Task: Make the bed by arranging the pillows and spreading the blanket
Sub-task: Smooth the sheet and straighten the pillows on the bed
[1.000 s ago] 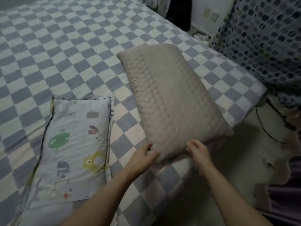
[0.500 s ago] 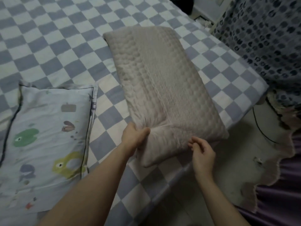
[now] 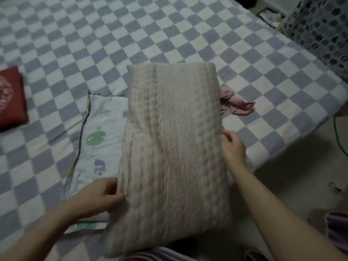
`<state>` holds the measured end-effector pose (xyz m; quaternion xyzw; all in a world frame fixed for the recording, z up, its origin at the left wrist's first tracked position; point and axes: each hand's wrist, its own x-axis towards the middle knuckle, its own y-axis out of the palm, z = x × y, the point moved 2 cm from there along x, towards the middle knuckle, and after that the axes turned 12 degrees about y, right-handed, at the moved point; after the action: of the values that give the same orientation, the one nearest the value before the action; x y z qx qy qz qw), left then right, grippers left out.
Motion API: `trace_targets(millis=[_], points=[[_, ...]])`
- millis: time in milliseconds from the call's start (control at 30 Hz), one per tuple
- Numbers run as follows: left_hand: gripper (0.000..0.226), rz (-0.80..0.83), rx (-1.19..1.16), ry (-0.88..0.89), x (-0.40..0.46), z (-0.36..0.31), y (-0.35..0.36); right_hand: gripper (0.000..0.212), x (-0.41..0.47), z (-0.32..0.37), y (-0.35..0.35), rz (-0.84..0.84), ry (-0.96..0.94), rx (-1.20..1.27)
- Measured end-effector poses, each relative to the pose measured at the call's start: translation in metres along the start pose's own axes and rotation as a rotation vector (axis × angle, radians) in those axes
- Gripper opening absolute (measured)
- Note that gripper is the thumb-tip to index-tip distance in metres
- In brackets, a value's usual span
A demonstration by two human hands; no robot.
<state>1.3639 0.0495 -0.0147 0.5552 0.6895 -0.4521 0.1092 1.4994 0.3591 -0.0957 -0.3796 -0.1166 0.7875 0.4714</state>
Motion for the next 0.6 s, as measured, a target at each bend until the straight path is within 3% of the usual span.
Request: trace_targets(millis=[33,67,200,300,433,500,600], points=[[0.023,0.056,0.188,-0.056,0.000,0.012,-0.005,0.033,0.003,-0.003,0.009,0.048,0.026,-0.061],[0.021,0.012,0.247,-0.096,0.002,0.020,-0.009,0.040,0.005,-0.010,0.021,0.100,0.060,-0.114],[0.037,-0.414,-0.216,-0.138,0.048,0.031,-0.019,0.070,0.001,-0.036,0.045,0.223,0.220,-0.135],[0.066,-0.559,-0.445,-0.188,0.088,0.041,-0.003,0.092,0.007,-0.056,0.048,0.264,0.293,-0.111],[0.110,-0.601,-0.466,-0.206,0.112,0.060,0.014,0.099,0.027,-0.052,0.050,0.254,0.499,0.129],[0.098,-0.652,-0.497,-0.221,0.111,0.062,0.021,0.092,0.021,-0.037,0.052,0.311,0.378,0.062],[0.054,-0.766,-0.450,-0.112,0.100,0.050,0.024,0.064,-0.003,-0.017,0.050,0.294,0.197,0.082]])
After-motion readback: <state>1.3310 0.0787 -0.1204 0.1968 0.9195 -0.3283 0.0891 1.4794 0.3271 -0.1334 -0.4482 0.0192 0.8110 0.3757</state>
